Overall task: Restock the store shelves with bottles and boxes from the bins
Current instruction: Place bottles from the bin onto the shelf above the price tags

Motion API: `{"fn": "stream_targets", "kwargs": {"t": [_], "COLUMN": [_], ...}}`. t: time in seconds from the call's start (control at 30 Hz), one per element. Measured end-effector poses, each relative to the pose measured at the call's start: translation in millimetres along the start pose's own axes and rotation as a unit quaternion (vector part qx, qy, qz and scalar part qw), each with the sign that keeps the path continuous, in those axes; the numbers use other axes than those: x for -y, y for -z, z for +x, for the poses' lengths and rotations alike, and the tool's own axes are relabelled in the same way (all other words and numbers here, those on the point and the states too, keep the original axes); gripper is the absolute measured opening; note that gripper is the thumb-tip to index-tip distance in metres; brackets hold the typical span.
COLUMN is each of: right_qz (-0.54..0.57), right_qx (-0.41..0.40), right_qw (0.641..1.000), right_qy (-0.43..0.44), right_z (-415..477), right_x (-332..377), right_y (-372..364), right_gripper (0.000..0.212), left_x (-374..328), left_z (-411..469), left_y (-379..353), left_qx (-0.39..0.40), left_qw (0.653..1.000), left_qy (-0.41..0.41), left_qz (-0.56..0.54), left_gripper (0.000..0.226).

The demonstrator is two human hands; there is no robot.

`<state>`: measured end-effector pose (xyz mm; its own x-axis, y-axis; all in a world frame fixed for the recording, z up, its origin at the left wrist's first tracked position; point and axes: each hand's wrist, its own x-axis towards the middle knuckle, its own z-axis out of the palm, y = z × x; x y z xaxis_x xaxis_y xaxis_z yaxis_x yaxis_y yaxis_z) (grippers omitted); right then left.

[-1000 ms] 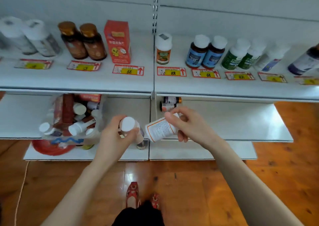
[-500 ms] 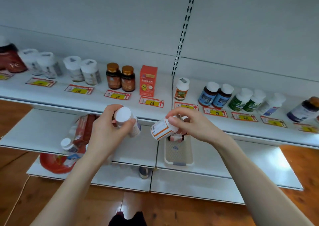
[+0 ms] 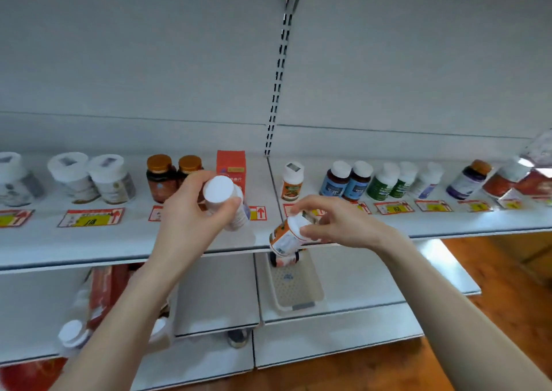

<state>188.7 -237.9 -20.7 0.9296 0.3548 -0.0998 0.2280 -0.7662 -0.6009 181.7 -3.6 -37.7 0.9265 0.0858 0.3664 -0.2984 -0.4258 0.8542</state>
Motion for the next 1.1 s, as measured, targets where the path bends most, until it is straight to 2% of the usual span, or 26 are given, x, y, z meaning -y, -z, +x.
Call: {"fn": "stream_targets", "kwargs": {"t": [0.2,0.27,0.4,0.63,0.77,1.1], "right_qz": [-0.025,-0.046,-0.107,-0.220,-0.273,-0.281], "right_qx": [-0.082,-0.091,-0.063,-0.003,0.034,0.072], "right_qw": [0.996,0.995,0.989,0.973,0.961,0.956], "right_qy": [-0.005,-0.024,-0.080,-0.063,-0.017,0.027], "right_z": [2,7,23,72,94,116], "right_x": [-2,-8,-21,-29,-37,-58], "right_y": [3,9,38,71,75,66], "right_gripper": [0.003,0.009,0.033,0.042,0.041,0.043], "left_x": [1,1,2,-7,-11,-22], "left_z": [17,20,26,28,27,17], "left_y": [-13,-18,-26,-44,-53,-66], "left_qx": [0.039,0.043,0.044,0.014,-0.017,-0.036], "left_qw": [0.999,0.998,0.999,1.000,1.000,0.998], "left_qy": [-0.024,-0.024,-0.019,-0.006,0.002,0.025], "left_qz": [-0.023,-0.030,-0.019,0.007,0.019,0.037], "left_gripper": [0.032,0.033,0.033,0.030,0.031,0.042]}}
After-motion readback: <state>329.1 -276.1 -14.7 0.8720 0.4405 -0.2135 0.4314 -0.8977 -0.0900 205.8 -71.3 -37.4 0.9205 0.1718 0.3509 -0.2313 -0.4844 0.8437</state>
